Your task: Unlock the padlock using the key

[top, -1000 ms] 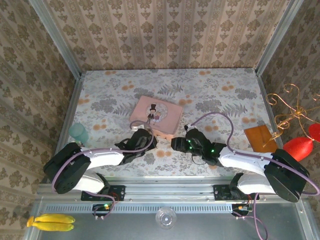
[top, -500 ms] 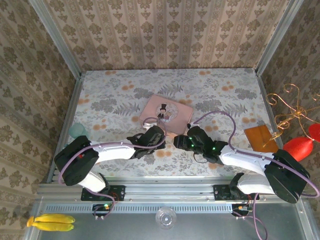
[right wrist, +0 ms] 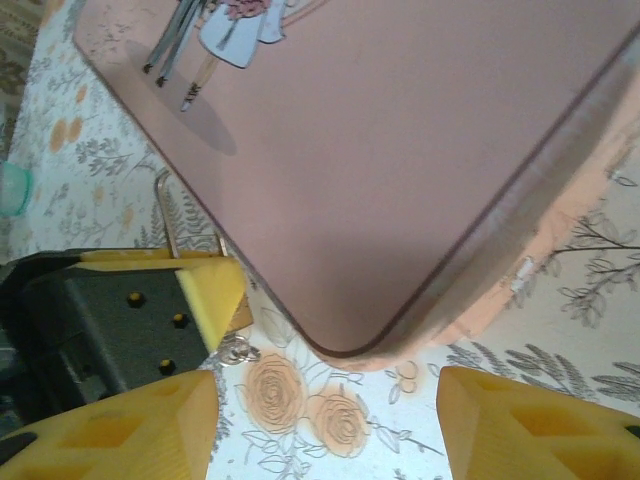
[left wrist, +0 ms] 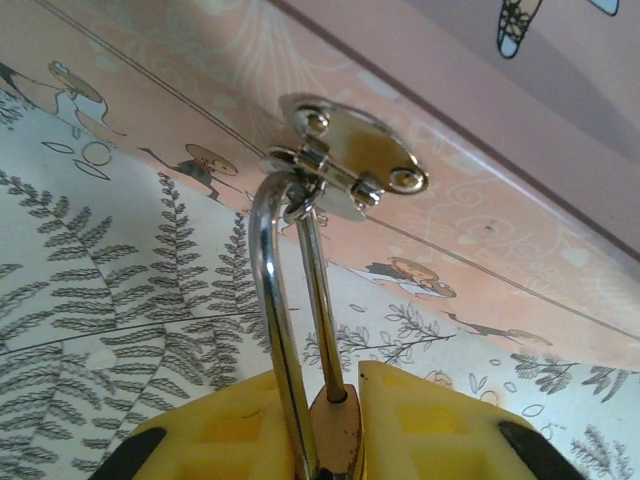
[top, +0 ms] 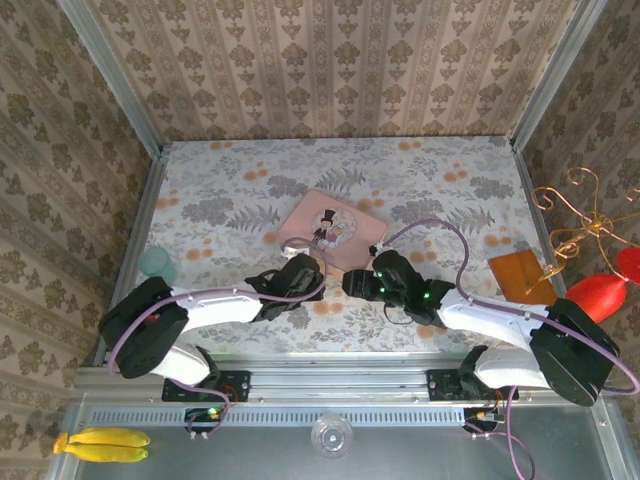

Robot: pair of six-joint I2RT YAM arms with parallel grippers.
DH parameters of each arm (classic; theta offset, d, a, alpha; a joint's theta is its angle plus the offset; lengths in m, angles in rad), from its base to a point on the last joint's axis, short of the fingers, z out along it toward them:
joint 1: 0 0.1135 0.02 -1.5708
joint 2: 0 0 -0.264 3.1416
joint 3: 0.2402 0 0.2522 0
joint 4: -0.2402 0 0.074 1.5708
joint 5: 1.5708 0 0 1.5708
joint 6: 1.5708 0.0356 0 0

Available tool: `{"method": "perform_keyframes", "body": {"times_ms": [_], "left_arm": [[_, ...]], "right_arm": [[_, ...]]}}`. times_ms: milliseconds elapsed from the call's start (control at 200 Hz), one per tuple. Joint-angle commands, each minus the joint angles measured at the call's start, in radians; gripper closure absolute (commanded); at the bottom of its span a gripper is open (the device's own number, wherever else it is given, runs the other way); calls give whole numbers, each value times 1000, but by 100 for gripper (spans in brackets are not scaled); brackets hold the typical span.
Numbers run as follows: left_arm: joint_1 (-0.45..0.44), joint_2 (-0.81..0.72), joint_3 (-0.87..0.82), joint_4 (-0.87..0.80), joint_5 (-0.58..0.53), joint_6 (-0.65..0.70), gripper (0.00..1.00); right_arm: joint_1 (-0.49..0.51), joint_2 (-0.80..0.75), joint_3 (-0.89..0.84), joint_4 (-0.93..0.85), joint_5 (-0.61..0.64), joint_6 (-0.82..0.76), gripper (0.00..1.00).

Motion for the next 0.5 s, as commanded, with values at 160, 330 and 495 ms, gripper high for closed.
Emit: {"method": "perform_keyframes", "body": {"times_ms": [160, 330, 495], "left_arm": [[22, -79, -57, -11, -19, 97, 68], [42, -153, -105, 1, -13, 106, 64], [84, -295, -185, 17, -19, 134, 63]], "right_arm": [[33, 23, 68, -14, -32, -12, 42], [67, 29, 98, -30, -25, -10, 44], [116, 49, 137, -63, 0, -15, 46]]}}
